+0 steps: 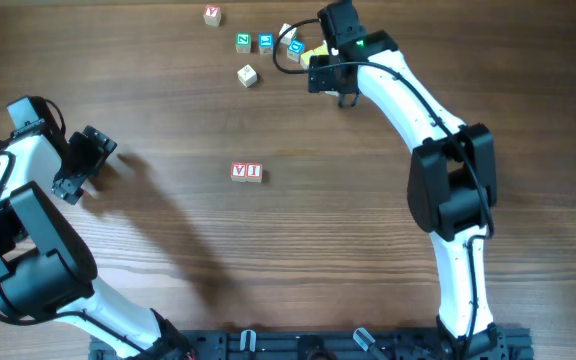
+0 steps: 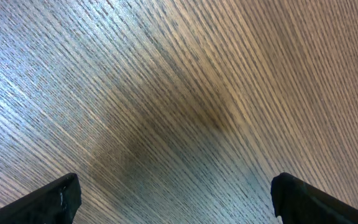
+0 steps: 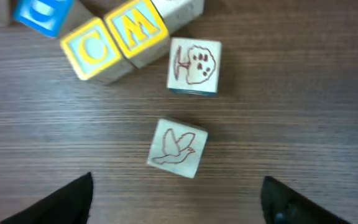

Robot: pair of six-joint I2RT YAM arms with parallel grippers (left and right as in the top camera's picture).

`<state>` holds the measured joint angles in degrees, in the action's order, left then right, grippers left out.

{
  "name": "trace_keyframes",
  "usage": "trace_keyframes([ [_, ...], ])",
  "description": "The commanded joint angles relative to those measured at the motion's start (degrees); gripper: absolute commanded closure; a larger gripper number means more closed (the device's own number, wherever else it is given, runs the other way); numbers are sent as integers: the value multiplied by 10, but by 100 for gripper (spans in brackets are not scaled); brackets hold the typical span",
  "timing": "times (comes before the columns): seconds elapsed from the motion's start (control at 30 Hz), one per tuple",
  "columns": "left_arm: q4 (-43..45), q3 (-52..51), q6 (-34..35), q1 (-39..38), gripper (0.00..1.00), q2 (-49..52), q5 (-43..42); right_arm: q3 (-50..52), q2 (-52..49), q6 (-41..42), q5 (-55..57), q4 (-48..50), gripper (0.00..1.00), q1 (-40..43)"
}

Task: Form a horizontal line
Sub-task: 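Lower the right gripper onto the white picture block and close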

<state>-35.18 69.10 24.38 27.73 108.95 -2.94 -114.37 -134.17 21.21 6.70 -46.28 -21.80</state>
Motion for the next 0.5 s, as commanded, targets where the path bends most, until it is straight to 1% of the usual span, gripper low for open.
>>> trace_keyframes([
  [0.0,0,-1,5,2,0,7,-2,-3,-23,18,4,4,0,0],
  [0.13,0,-1,5,2,0,7,-2,-3,-26,27,-7,1,0,0],
  [0.17,0,-1,5,2,0,7,-2,-3,-26,57,-5,-1,7,1],
  [0.23,0,-1,5,2,0,7,-2,-3,-26,106,-7,0,28,2],
  [0.27,0,-1,5,2,0,7,-2,-3,-26,120,-7,2,35,2],
  [0.3,0,-1,5,2,0,7,-2,-3,-26,120,-7,4,37,1],
  [0.47,0,-1,5,2,0,7,-2,-3,-38,120,6,14,39,2],
])
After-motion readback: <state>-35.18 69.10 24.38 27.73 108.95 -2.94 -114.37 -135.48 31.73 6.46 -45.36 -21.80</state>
